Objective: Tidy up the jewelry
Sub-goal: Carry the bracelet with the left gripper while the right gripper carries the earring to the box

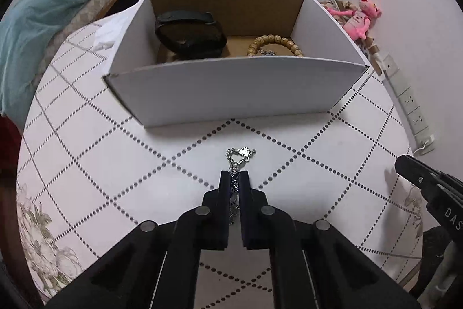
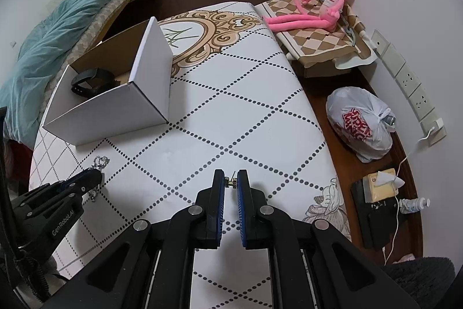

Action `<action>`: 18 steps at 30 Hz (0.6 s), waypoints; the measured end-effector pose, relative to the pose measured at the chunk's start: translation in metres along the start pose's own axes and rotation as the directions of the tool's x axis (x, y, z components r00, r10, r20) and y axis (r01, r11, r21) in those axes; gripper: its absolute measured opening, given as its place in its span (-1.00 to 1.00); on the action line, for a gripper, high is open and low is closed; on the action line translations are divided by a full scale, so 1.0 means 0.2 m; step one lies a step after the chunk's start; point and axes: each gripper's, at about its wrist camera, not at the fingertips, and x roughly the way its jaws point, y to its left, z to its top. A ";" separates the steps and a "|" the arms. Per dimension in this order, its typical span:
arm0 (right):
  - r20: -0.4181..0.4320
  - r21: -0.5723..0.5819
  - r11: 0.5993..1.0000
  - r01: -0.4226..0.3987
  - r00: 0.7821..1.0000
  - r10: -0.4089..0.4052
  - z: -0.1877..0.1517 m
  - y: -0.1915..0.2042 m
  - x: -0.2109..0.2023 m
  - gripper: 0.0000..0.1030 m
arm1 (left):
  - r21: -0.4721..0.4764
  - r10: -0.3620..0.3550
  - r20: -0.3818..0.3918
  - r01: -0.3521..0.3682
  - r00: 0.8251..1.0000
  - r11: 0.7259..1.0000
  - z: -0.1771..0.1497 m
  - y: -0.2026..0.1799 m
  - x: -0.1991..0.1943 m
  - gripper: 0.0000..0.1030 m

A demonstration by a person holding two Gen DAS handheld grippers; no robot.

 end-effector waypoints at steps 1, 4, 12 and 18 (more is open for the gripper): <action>0.002 -0.004 1.000 -0.003 1.000 0.003 0.00 0.01 0.00 -0.82 | -0.010 -0.012 -0.001 0.012 1.000 1.000 -0.01 0.01 -0.01 -0.95; 0.015 -0.012 1.000 -0.013 1.000 0.013 0.01 0.02 -0.04 -0.83 | -0.047 -0.048 0.014 0.049 0.999 0.998 -0.05 0.04 -0.07 -0.95; 0.054 -0.016 0.997 -0.080 0.995 0.081 0.09 0.07 -0.18 -0.83 | -0.149 -0.161 0.081 0.172 0.984 0.974 -0.05 0.22 -0.36 -0.95; 0.066 -0.013 0.986 -0.169 0.983 0.169 0.21 0.14 -0.31 -0.83 | -0.164 -0.223 0.148 0.246 0.964 0.955 0.08 0.25 -0.57 -0.95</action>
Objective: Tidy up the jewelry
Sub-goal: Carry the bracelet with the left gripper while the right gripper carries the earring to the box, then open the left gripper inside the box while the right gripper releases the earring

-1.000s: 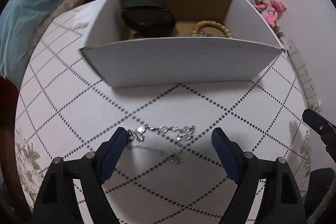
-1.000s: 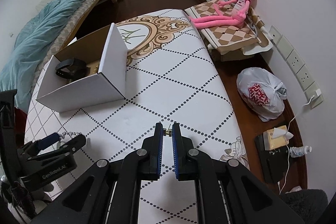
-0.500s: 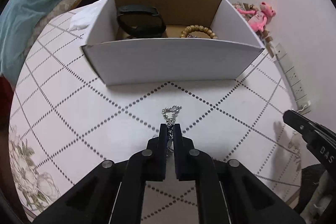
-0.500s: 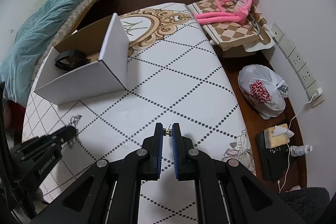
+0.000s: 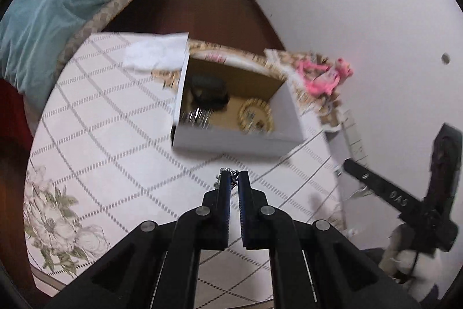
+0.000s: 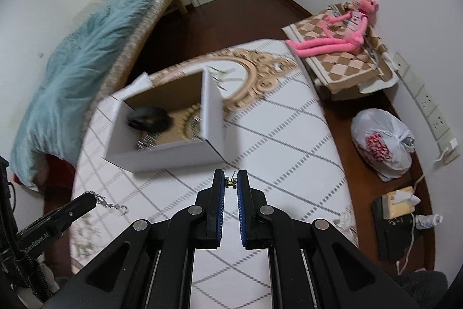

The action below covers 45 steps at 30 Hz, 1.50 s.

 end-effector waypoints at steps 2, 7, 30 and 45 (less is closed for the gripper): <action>0.005 -0.008 1.000 -0.026 1.000 0.026 0.06 0.03 -0.03 -0.83 | 0.012 -0.017 0.017 0.017 1.000 1.000 0.08 -0.02 -0.05 -0.95; -0.026 -0.008 0.993 -0.117 0.993 0.117 0.25 0.12 -0.02 -0.83 | 0.031 -0.059 0.029 0.058 0.998 0.998 0.31 -0.07 -0.08 -0.95; -0.373 -0.084 0.986 -0.146 0.922 0.105 0.70 0.35 0.66 -0.25 | -0.046 0.179 -0.101 -0.185 0.979 0.982 0.62 0.10 0.35 0.51; -0.229 -0.189 0.979 0.078 0.966 -0.121 0.64 0.32 0.44 0.78 | 0.011 0.381 -0.025 -0.381 0.924 0.925 0.55 0.10 0.24 0.97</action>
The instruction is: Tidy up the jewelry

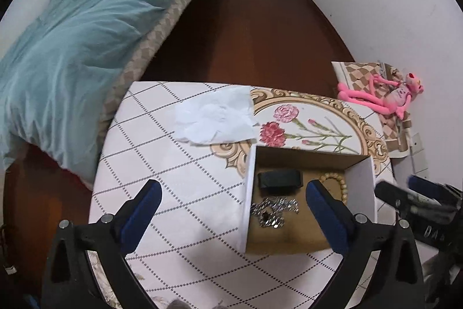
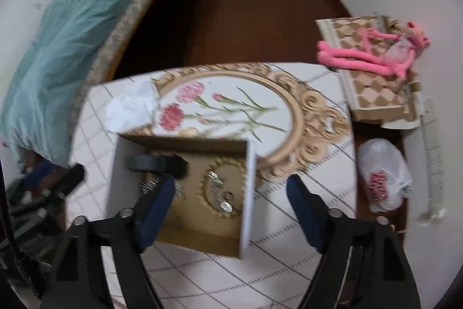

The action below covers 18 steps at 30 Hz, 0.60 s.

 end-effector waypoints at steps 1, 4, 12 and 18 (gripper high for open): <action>-0.001 0.000 1.000 0.031 1.000 -0.031 -0.04 0.00 0.00 0.85 | 0.004 0.002 -0.001 -0.002 1.000 1.000 -0.02 -0.01 0.00 0.97; 0.002 -0.005 0.995 0.096 0.995 -0.096 -0.13 0.00 0.00 0.89 | 0.023 0.014 -0.005 -0.014 1.000 1.000 -0.08 -0.02 -0.02 0.98; 0.036 0.009 0.987 0.160 0.986 -0.160 -0.31 -0.01 -0.05 0.97 | 0.062 0.041 0.005 -0.041 0.999 0.997 -0.17 -0.08 -0.11 0.98; 0.080 0.029 0.988 0.153 0.985 -0.155 -0.38 -0.03 -0.18 0.97 | 0.076 0.042 0.037 -0.045 0.998 0.996 -0.23 -0.11 -0.25 0.98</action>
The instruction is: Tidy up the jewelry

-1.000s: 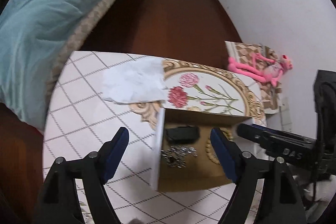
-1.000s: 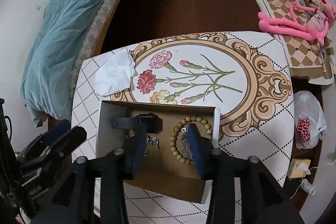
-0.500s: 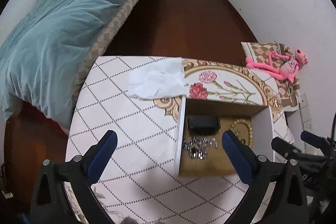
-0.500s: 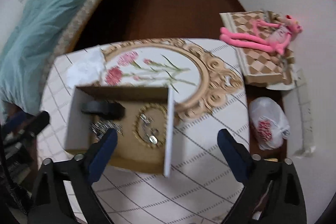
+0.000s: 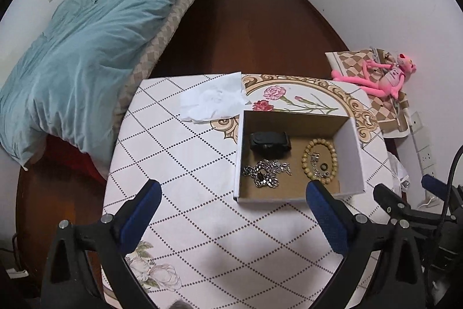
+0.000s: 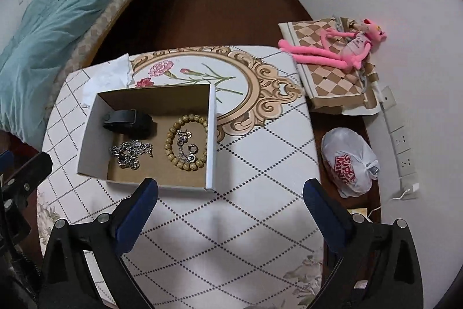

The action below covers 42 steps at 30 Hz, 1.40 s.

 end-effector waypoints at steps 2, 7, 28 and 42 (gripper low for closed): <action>0.023 0.001 1.000 0.004 1.000 -0.004 -0.02 -0.01 -0.07 0.97 | 0.001 -0.003 0.020 0.003 1.000 1.000 -0.02 -0.01 -0.07 0.98; 0.089 0.012 1.000 0.005 0.996 -0.006 -0.10 -0.05 -0.29 0.97 | 0.006 -0.001 0.078 0.001 0.997 1.000 -0.07 -0.01 -0.26 0.98; 0.374 0.016 1.000 0.018 0.927 -0.022 -0.46 -0.09 -1.28 1.00 | -0.013 -0.028 0.285 0.033 0.958 0.999 -0.32 0.01 -1.08 0.98; 0.389 0.020 0.999 0.035 0.920 -0.040 -0.48 -0.11 -1.37 1.00 | -0.027 -0.039 0.270 0.048 0.962 0.998 -0.33 0.00 -1.06 0.98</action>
